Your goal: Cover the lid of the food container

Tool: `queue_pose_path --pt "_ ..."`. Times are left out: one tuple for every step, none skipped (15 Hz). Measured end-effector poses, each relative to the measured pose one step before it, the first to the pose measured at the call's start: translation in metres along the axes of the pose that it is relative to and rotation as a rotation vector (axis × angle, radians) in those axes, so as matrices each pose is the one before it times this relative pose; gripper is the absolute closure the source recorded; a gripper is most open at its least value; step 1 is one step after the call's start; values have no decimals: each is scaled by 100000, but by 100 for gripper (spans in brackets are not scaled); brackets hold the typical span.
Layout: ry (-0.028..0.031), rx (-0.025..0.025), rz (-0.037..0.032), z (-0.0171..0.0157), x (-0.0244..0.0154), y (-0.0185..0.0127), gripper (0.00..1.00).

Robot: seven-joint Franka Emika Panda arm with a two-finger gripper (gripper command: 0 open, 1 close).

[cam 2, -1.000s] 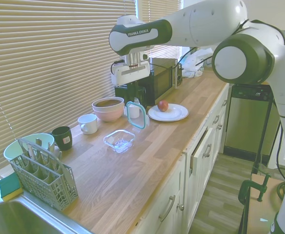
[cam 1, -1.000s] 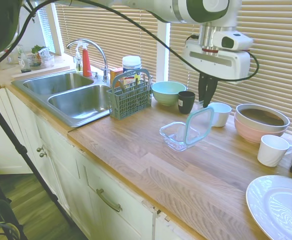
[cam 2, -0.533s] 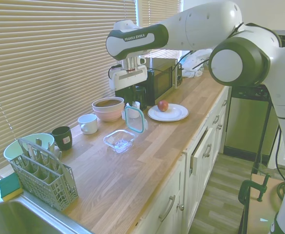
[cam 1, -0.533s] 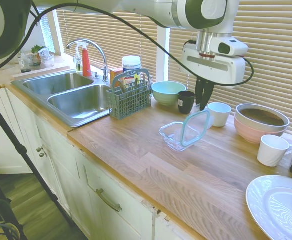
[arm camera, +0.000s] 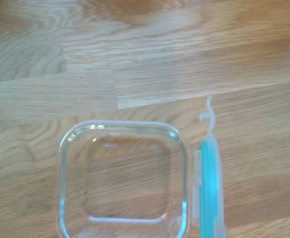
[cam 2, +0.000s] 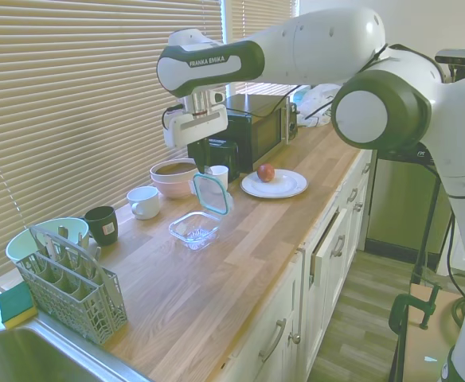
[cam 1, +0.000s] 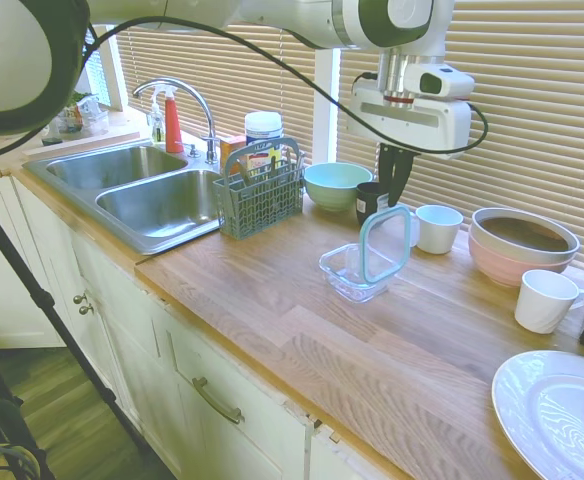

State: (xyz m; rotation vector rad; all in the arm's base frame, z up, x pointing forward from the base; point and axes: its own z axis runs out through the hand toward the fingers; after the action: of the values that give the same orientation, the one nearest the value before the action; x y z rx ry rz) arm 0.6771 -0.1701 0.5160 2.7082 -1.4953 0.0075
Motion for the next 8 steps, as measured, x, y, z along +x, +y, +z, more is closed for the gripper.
queue_pose_path --pt "4 -386 -473 264 -203 -652 100" --pt "141 -433 -375 162 -272 -678 100" --pt "117 -659 -501 67 -372 -751 100" --pt "546 -856 -653 13 -503 -871 100" --pt "347 -1137 -683 12 -574 -818 100" --pt "370 -1042 -865 -59 -719 -1006 100" --pt "44 -1119 -682 105 -590 -858 100" --pt "-45 -1162 -612 335 -491 -879 100"
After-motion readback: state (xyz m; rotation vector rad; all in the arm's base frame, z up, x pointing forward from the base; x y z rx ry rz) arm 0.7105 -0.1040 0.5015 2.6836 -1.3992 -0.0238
